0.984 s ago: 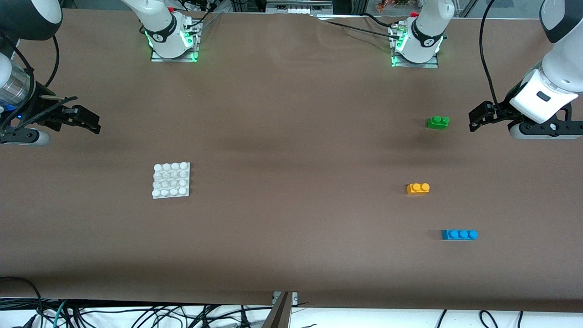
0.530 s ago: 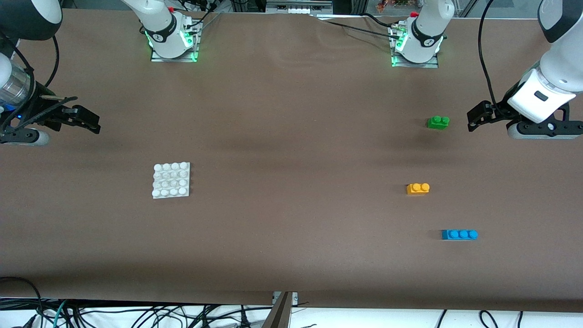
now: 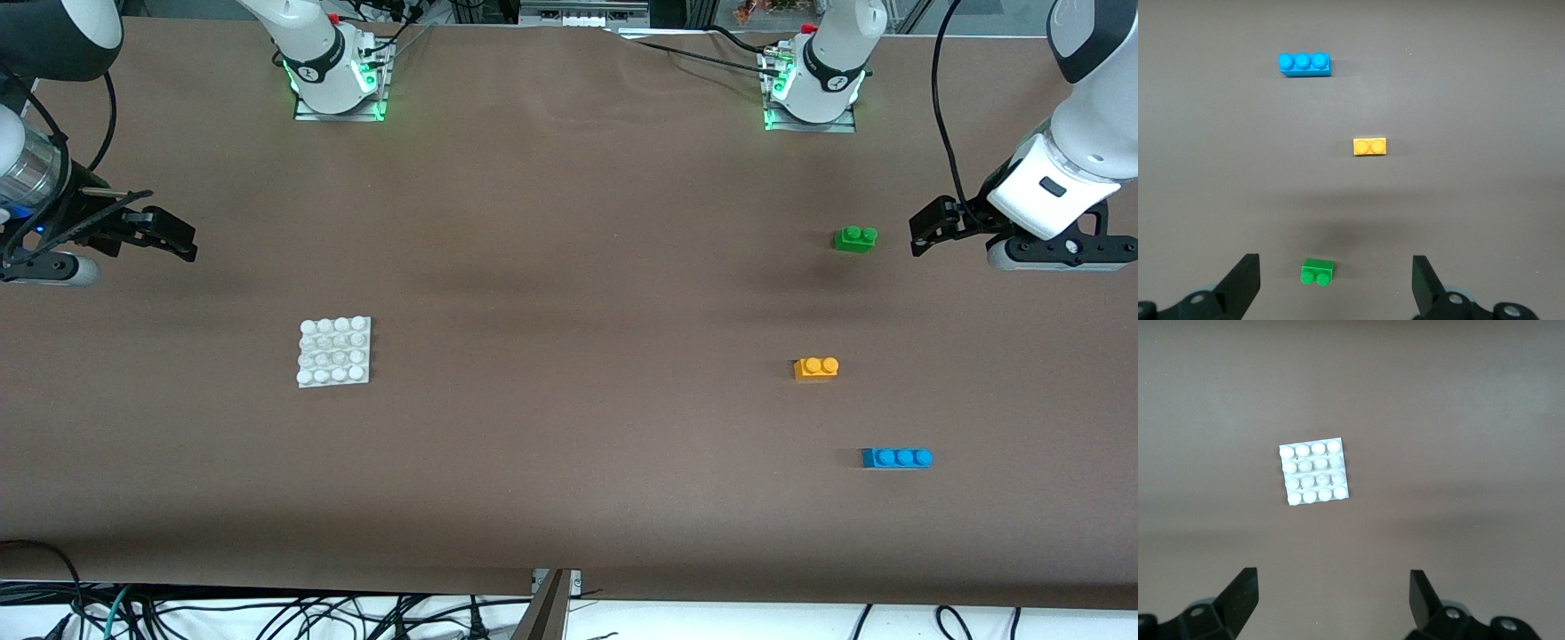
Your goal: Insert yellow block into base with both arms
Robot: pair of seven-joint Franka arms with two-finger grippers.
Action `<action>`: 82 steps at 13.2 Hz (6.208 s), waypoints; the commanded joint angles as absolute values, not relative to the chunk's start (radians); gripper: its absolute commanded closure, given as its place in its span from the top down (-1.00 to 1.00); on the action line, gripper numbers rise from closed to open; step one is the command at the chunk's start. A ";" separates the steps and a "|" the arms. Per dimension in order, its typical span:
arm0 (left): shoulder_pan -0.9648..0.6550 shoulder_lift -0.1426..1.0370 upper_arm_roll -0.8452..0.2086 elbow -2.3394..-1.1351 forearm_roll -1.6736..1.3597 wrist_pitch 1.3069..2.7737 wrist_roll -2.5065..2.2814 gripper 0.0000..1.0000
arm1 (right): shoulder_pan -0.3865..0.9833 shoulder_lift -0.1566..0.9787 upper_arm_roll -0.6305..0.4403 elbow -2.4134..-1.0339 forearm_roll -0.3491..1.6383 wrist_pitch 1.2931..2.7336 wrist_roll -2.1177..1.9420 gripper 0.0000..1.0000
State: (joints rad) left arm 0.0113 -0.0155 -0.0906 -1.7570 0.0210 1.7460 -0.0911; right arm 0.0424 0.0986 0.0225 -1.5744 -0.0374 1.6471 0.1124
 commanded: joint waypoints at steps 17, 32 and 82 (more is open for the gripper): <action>0.000 0.006 -0.087 -1.710 -0.008 1.724 -0.074 1.00 | 0.052 0.261 0.038 -2.024 -0.009 2.317 0.077 1.00; 0.000 0.006 -0.087 -1.710 -0.008 1.723 -0.072 1.00 | 0.009 0.498 0.035 -2.039 0.049 2.626 0.075 0.99; 0.000 0.006 -0.087 -1.710 -0.008 1.723 -0.074 1.00 | 0.448 0.663 0.068 -1.888 0.067 2.777 0.679 0.54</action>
